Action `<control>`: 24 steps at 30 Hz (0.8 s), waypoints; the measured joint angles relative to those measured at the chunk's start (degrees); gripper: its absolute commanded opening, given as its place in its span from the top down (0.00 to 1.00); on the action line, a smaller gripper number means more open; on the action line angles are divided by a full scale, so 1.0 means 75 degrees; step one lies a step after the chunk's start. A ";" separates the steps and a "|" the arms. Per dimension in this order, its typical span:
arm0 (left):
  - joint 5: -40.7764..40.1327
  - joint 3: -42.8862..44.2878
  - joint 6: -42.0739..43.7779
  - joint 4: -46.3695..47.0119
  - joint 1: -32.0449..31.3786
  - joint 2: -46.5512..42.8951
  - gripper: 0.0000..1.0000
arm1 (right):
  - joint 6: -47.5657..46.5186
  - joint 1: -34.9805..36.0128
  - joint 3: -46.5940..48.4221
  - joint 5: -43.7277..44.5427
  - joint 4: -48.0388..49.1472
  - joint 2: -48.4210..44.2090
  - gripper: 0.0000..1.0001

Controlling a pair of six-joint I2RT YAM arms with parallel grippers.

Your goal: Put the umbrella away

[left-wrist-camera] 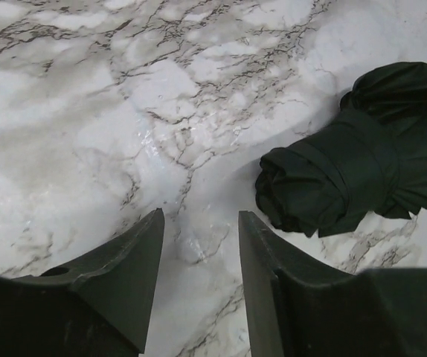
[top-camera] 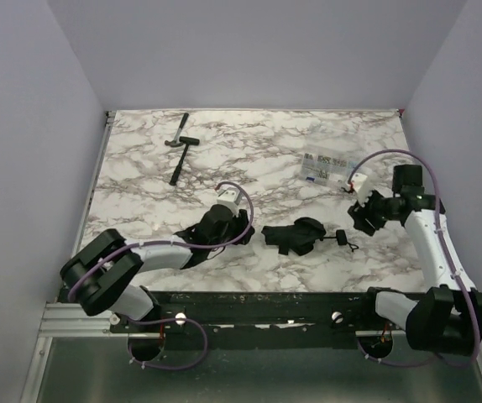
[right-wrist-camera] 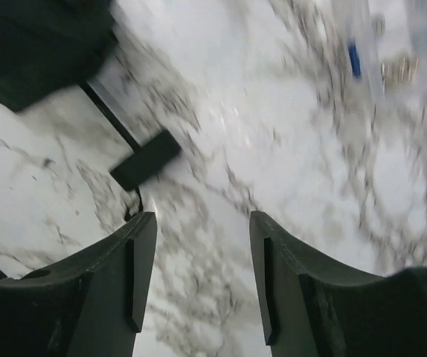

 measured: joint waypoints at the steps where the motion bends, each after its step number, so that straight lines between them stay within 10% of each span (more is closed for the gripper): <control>1: 0.0108 0.0239 0.0009 0.0035 0.0032 0.0379 0.57 | -0.0079 -0.0551 -0.0067 0.0000 -0.0096 0.0029 0.49; 13: 0.1157 -0.1107 0.0388 0.1463 0.0082 0.0111 0.55 | -0.0778 -0.1856 -0.0851 -0.0216 -0.0711 0.0469 0.52; 19: 0.1874 -0.1268 0.1195 0.1437 0.0064 -0.1282 0.55 | -0.1888 -0.1856 -0.0612 -0.1052 -0.1492 0.0493 0.01; 24: 0.1935 -0.1134 0.1291 0.1174 0.0064 -0.1431 0.55 | -0.2894 -0.1492 0.0087 -0.2550 -0.2256 -0.0052 0.00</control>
